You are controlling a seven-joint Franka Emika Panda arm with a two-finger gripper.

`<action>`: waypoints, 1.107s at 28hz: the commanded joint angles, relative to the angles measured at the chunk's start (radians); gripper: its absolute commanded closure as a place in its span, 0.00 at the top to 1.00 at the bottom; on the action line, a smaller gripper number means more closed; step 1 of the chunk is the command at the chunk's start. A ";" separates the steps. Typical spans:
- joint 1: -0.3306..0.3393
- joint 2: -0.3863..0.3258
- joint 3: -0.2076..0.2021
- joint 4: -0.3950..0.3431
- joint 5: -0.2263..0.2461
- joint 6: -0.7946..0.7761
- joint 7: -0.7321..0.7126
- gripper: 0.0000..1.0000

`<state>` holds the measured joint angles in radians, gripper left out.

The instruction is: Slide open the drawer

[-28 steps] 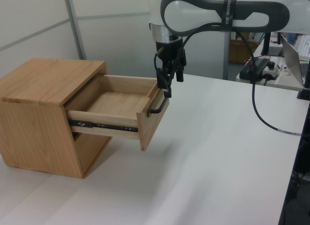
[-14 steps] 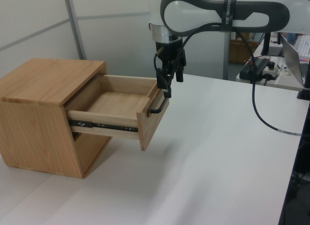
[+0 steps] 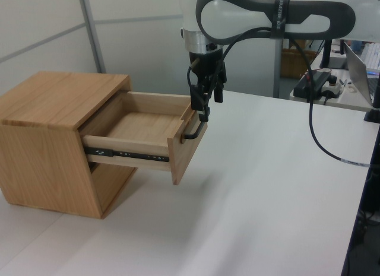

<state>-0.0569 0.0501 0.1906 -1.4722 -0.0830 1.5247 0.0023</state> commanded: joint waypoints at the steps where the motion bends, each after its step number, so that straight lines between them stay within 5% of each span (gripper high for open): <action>1: 0.002 -0.009 0.020 0.010 0.016 -0.023 -0.015 1.00; 31: 0.003 -0.009 0.029 0.009 0.043 -0.037 -0.028 1.00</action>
<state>-0.0563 0.0456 0.2135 -1.4713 -0.0573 1.5206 0.0007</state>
